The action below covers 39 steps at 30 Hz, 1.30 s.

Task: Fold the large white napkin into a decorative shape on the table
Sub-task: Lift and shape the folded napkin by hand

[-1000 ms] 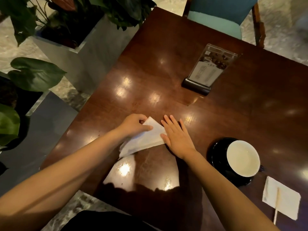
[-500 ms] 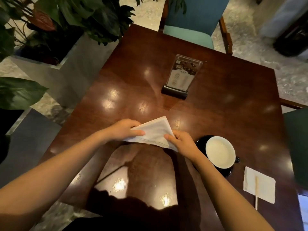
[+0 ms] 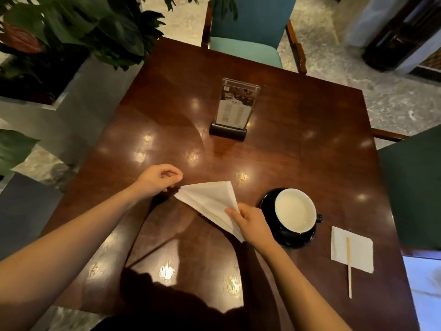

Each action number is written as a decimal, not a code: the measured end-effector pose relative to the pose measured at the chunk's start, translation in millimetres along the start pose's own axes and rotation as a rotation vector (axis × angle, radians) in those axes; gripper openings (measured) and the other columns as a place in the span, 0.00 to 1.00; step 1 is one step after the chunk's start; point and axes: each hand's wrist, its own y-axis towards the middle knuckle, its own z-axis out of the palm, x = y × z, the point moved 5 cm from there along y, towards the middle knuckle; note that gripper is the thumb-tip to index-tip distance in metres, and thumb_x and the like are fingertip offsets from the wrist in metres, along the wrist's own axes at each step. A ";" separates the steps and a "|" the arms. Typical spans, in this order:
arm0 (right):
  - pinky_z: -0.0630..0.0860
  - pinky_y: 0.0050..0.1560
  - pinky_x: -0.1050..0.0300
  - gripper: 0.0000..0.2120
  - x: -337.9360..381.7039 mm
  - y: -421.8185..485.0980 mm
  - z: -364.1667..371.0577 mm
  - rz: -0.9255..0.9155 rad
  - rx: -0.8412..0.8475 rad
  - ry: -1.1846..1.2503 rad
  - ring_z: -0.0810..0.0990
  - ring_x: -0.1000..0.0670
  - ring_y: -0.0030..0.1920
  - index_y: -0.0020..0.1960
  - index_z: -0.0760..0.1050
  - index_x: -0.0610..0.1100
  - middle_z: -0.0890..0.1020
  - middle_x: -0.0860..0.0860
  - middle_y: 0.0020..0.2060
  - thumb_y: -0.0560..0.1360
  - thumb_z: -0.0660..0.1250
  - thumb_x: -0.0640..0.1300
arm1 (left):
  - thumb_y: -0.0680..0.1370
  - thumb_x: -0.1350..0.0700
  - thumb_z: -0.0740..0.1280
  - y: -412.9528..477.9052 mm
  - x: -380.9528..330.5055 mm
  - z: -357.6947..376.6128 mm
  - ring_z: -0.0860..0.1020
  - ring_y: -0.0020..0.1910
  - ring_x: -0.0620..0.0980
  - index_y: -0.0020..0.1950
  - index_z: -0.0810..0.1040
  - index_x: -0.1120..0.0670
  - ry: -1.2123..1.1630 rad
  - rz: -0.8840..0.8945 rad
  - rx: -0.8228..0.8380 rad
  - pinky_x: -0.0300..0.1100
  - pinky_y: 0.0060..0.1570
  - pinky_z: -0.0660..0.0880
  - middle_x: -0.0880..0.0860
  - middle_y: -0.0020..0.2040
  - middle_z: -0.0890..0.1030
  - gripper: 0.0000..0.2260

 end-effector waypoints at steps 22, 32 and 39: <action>0.58 0.52 0.67 0.11 37.5 78.5 -38.4 -0.295 0.064 -0.531 0.66 0.46 0.56 0.57 0.80 0.44 0.73 0.44 0.53 0.78 0.62 0.38 | 0.76 0.63 0.61 -71.5 -21.3 110.6 0.78 0.48 0.50 0.58 0.78 0.53 0.306 0.188 -0.032 0.47 0.47 0.75 0.52 0.50 0.81 0.13; 0.58 0.54 0.66 0.15 24.3 88.9 -34.2 -0.233 0.155 -0.589 0.66 0.44 0.59 0.61 0.76 0.43 0.73 0.43 0.56 0.76 0.62 0.34 | 0.73 0.58 0.68 -69.8 -11.4 138.2 0.70 0.43 0.43 0.54 0.73 0.50 0.254 0.113 -0.168 0.28 0.35 0.65 0.42 0.45 0.67 0.11; 0.65 0.43 0.56 0.11 14.3 94.8 -36.4 -0.144 0.030 -0.542 0.68 0.47 0.45 0.47 0.64 0.45 0.72 0.45 0.49 0.72 0.62 0.32 | 0.72 0.59 0.70 -76.2 -8.6 148.8 0.72 0.43 0.44 0.48 0.71 0.50 0.231 0.042 -0.293 0.31 0.36 0.67 0.43 0.44 0.68 0.10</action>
